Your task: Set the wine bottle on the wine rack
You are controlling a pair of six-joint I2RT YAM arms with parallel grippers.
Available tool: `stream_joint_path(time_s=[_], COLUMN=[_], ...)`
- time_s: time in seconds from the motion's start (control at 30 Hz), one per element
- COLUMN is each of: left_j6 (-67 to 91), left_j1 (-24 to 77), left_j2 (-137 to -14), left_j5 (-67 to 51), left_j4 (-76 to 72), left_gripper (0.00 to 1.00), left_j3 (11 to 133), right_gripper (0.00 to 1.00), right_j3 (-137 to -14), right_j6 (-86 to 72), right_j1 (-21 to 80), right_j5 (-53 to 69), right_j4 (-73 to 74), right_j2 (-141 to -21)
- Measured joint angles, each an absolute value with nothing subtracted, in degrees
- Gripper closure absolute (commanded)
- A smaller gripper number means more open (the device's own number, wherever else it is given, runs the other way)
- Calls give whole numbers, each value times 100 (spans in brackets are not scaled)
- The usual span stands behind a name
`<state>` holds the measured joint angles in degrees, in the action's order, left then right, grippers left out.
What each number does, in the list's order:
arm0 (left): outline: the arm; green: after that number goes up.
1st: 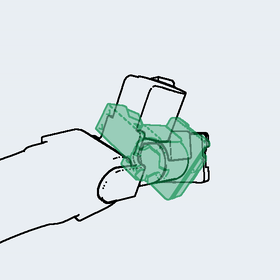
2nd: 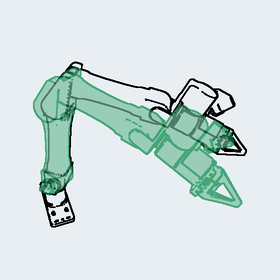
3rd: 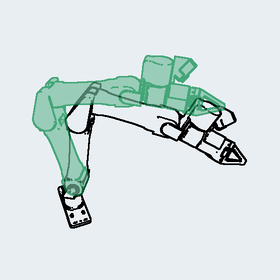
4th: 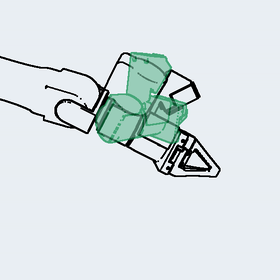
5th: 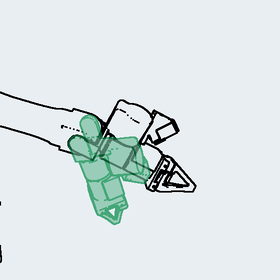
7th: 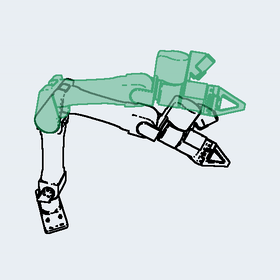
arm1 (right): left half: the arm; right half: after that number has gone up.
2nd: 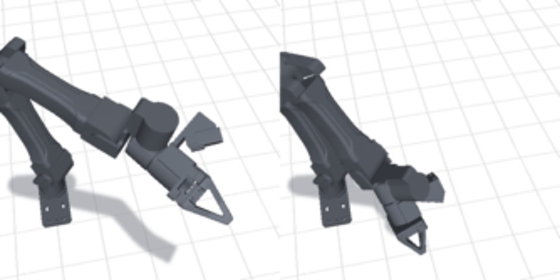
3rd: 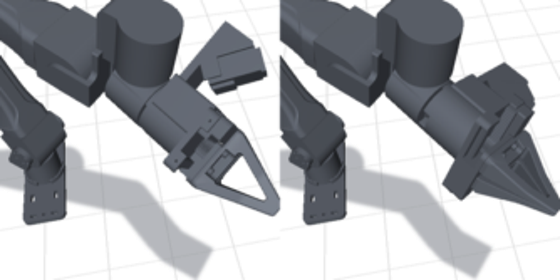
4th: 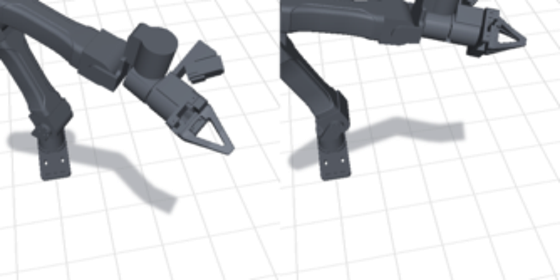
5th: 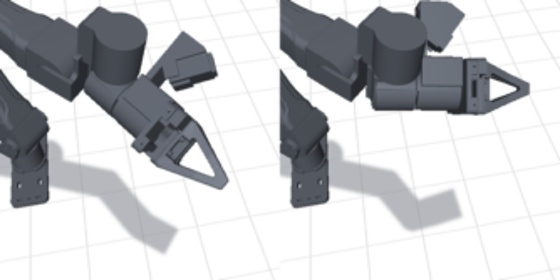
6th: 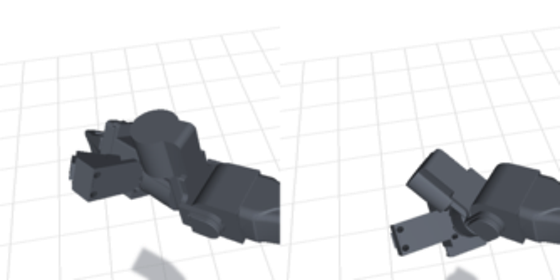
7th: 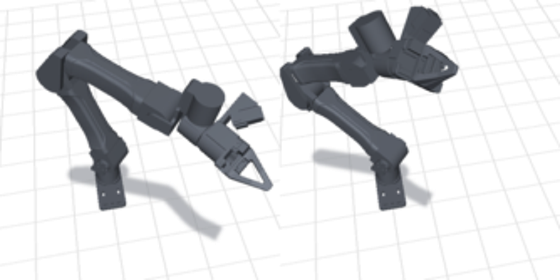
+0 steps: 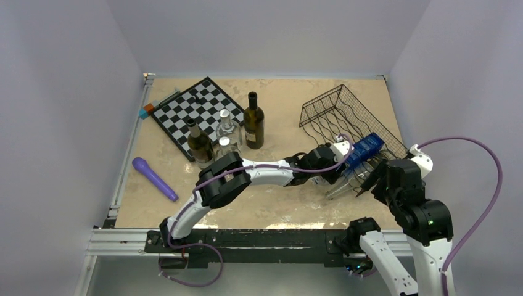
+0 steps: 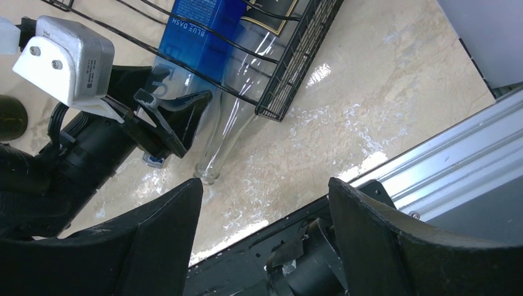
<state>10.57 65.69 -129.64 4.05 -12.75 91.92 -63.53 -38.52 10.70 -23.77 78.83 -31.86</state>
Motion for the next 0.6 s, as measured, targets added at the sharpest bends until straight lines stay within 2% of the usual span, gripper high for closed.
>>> stream_joint_path(time_s=[0.1,0.17,0.3,0.33,0.6], left_j6=[1100,1127,1149,1155,1271], left_j1=[6565,6560,6545,6539,6517], left_j2=[-13052,-13082,-13161,-13168,-13176], left_j5=[351,338,303,285,202], left_j4=[-1223,-1105,-1022,-1013,-1007], left_gripper=[99,91,69,61,43], left_j3=[9349,9445,9581,9596,9601], right_gripper=[22,22,22,22,22], right_j3=[-6353,-6353,-6353,-6353,-6353], right_j6=[-3846,-3841,-3839,-3837,-3835], right_j1=[1070,1070,1070,1070,1070], right_j5=[-2456,-2460,-2462,-2462,-2462], right_j4=[7885,7885,7881,7883,7878], right_j2=[-3177,-3177,-3177,-3177,-3173])
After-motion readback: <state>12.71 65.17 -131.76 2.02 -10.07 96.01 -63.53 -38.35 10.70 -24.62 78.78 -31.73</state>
